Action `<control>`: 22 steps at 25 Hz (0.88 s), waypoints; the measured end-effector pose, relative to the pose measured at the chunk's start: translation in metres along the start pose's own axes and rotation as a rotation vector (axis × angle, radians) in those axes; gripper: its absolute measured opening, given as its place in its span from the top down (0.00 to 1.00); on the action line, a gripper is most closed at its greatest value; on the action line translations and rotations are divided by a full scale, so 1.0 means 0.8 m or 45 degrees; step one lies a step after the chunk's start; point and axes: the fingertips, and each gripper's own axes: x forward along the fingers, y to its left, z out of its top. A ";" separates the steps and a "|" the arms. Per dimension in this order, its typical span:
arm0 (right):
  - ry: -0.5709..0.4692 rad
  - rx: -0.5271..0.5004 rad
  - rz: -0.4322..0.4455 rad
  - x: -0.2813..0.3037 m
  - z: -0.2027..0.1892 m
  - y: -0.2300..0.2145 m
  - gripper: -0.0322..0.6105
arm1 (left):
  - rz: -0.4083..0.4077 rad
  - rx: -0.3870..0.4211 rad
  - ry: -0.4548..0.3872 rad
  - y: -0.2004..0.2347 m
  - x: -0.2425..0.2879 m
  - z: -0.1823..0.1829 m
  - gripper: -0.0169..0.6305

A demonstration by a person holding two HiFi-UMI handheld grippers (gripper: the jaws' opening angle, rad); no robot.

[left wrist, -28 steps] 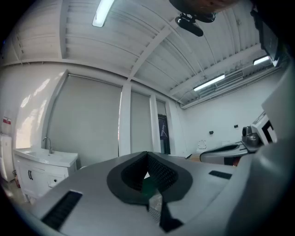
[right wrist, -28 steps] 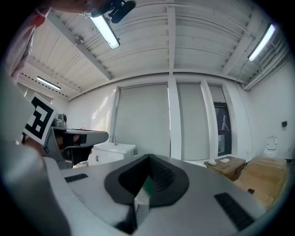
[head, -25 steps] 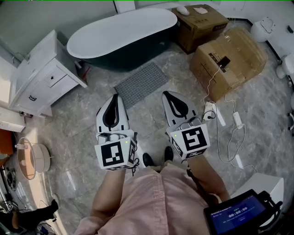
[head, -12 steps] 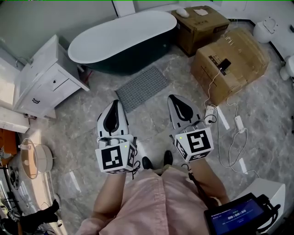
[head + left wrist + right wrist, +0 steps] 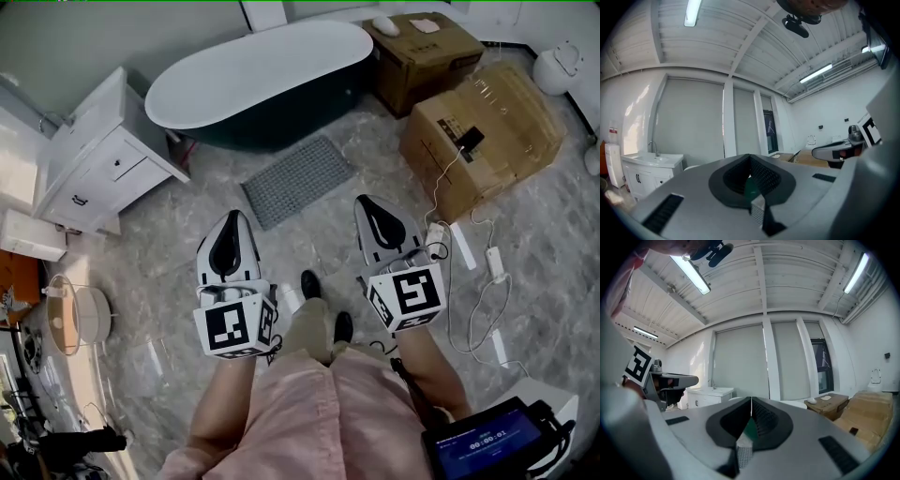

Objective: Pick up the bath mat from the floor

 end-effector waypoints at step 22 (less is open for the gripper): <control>-0.035 -0.063 0.023 0.278 0.039 -0.058 0.92 | -0.006 -0.056 -0.062 0.122 0.265 0.002 0.94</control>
